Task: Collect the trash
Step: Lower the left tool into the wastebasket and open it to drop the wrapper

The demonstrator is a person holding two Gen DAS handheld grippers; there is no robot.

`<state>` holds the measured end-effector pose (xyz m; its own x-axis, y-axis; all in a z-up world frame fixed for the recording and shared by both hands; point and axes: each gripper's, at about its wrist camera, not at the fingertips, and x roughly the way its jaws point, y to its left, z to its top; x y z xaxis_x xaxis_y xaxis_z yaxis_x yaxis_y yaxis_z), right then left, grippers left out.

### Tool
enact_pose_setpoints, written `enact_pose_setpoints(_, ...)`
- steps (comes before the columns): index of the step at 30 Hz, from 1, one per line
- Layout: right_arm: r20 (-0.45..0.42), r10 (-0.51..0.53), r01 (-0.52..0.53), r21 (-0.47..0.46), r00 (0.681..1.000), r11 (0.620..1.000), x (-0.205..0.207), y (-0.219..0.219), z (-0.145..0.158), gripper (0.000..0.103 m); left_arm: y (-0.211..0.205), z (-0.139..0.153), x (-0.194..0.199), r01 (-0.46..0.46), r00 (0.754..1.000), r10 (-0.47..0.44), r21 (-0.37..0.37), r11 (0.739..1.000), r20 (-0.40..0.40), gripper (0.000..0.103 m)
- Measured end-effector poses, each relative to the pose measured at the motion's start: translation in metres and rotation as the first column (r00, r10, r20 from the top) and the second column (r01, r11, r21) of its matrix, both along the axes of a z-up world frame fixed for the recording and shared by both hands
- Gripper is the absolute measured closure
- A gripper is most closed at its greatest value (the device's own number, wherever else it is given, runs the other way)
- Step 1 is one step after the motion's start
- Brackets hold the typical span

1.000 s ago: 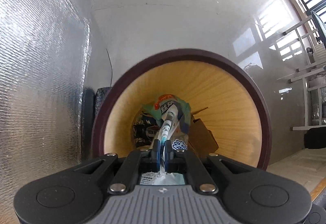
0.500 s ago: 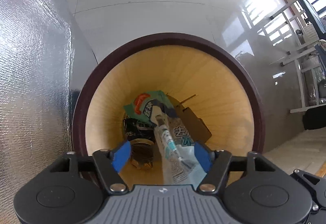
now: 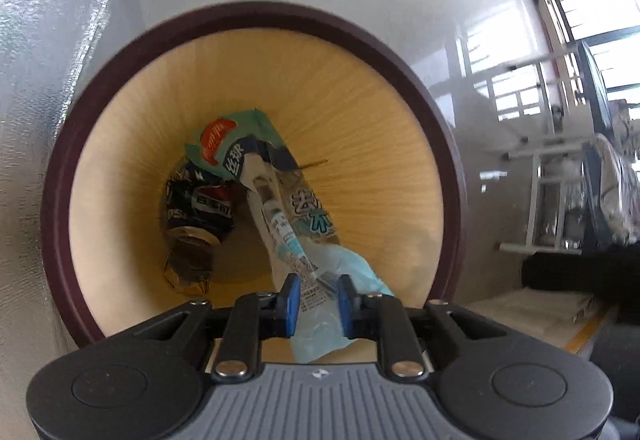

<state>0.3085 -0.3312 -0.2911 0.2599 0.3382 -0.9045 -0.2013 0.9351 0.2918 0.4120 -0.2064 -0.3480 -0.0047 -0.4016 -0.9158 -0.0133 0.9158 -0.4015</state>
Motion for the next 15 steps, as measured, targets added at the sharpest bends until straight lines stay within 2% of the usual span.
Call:
enact_pose_setpoints(2,0.005,-0.004,0.004,0.011,1.0,1.0,-0.002,-0.004,0.001,0.036,0.004,0.006,0.002,-0.05,0.999,0.05,-0.008,0.999,0.009,0.063)
enact_pose_setpoints(4,0.013,-0.015,0.015,0.02,1.0,1.0,-0.002,-0.01,0.001,0.036,0.009,0.011,0.007,-0.104,0.994,0.105,-0.043,0.994,0.022,0.063)
enact_pose_setpoints(5,0.016,-0.02,0.02,0.024,1.0,1.0,-0.001,-0.011,0.0,0.036,0.008,0.014,0.008,-0.103,0.993,0.105,-0.033,0.994,0.053,0.064)
enact_pose_setpoints(7,0.02,-0.034,0.034,0.033,0.999,0.999,0.001,-0.015,-0.001,0.036,-0.002,0.02,0.009,-0.051,0.99,0.049,0.013,0.999,0.135,0.065)
enact_pose_setpoints(8,0.02,-0.04,0.039,0.037,0.999,0.999,0.001,-0.015,-0.001,0.037,-0.009,0.017,0.009,-0.015,0.989,0.01,0.033,0.999,0.148,0.065)
enact_pose_setpoints(10,0.018,-0.047,0.046,0.042,0.999,0.998,0.001,-0.017,-0.003,0.038,-0.023,0.005,0.008,0.069,0.991,-0.078,0.079,0.994,0.112,0.065)
enact_pose_setpoints(13,0.008,-0.049,0.048,0.047,0.999,0.998,-0.001,-0.021,-0.004,0.038,-0.041,-0.016,0.0,0.201,0.974,-0.219,0.219,0.955,0.059,0.067)
enact_pose_setpoints(15,0.003,-0.042,0.042,0.045,0.999,0.998,-0.002,-0.02,-0.003,0.039,-0.044,-0.027,-0.005,0.246,0.964,-0.265,0.28,0.928,0.032,0.067)
